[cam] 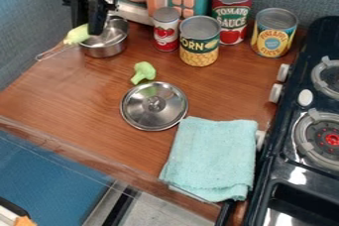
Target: Moved the green spoon from the right side of the silver lid to the left side
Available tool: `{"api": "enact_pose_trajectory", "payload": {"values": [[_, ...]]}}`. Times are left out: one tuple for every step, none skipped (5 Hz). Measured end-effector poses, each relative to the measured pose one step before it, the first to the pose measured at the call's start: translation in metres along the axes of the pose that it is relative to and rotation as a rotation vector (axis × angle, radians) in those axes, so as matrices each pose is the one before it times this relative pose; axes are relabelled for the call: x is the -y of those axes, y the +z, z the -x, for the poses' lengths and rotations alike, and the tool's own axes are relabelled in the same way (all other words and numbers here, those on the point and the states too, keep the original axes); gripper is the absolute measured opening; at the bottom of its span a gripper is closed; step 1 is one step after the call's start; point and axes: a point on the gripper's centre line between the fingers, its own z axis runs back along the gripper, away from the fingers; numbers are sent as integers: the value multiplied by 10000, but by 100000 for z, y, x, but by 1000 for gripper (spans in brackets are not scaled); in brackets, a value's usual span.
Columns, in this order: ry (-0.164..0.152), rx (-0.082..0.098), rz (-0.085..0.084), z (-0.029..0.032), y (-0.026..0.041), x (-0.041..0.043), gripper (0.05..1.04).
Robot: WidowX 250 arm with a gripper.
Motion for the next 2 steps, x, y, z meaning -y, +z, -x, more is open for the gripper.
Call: {"api": "enact_pose_trajectory", "payload": {"values": [[-140,416,-80,1624,1431,623,379],[-500,150,29,1386,-79,1706,379]]}}
